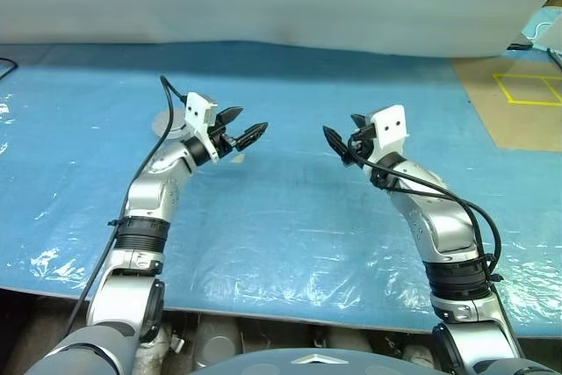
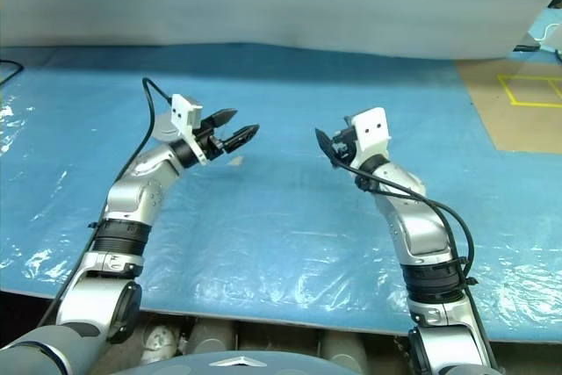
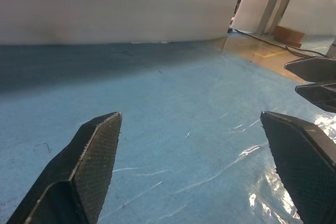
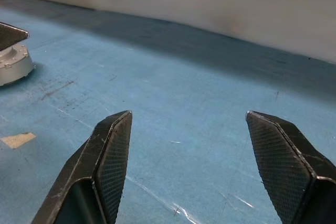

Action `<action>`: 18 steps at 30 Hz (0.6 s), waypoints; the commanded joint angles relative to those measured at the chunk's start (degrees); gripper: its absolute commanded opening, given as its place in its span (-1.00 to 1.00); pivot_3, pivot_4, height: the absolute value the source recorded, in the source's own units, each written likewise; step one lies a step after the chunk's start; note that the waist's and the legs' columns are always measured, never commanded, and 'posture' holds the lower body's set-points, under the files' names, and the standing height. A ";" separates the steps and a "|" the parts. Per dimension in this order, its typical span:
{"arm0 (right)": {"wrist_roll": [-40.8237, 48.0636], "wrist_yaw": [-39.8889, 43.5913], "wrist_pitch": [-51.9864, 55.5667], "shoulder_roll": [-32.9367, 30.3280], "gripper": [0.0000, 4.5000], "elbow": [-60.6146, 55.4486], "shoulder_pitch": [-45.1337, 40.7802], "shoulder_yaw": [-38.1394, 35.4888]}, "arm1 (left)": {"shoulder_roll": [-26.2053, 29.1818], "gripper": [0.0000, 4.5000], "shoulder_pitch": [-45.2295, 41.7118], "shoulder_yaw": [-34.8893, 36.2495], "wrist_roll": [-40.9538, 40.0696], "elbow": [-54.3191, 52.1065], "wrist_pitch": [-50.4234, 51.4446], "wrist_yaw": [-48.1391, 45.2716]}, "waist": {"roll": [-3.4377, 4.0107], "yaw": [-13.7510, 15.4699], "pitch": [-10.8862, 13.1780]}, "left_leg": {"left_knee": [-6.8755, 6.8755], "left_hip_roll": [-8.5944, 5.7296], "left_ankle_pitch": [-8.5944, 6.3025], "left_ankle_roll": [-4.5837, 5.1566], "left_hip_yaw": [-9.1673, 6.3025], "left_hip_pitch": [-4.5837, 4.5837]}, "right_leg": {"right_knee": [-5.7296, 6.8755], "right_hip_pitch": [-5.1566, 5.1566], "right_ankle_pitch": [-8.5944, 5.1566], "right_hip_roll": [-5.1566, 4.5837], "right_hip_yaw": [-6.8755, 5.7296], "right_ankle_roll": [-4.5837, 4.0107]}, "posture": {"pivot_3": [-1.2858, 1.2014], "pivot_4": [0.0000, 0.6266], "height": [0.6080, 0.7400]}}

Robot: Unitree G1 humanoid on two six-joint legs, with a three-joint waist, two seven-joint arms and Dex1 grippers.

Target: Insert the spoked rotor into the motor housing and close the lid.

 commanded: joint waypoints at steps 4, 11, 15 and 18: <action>-0.42 -0.09 -0.76 0.38 0.60 -0.95 -0.89 -1.70 | 0.04 0.98 -1.50 0.79 0.34 -1.14 -1.58 0.34 | 0.00 0.00 0.00 | -0.01 0.00 0.00 0.00 0.00 -0.02 | -0.02 0.00 0.00 0.01 -0.01 0.00 | 0.03 -0.52 1.00; -0.54 0.08 -0.60 0.09 0.60 -0.98 -1.02 -2.33 | -0.65 0.98 -2.79 0.71 0.36 -0.19 -1.48 0.33 | 0.01 0.01 0.00 | -0.01 0.00 0.00 0.00 0.00 -0.01 | 0.00 0.00 0.00 0.00 -0.01 0.00 | 0.03 -0.52 1.00; -0.70 -0.06 -0.77 0.42 0.60 -1.27 -0.74 -2.25 | -1.75 0.98 -2.44 0.54 0.03 -1.00 -0.94 0.48 | 0.01 0.01 0.01 | -0.01 0.00 0.00 0.00 0.00 -0.02 | -0.01 0.00 0.00 0.00 0.00 0.00 | 0.03 -0.52 1.00; -1.13 -0.11 -1.08 0.70 0.60 -1.15 -0.72 -1.91 | -2.21 0.98 -2.84 0.85 -0.11 -0.93 -0.84 0.63 | 0.01 -0.02 0.01 | -0.01 0.00 0.00 0.00 0.00 -0.02 | -0.02 0.00 0.00 0.01 -0.01 0.00 | 0.03 -0.52 1.00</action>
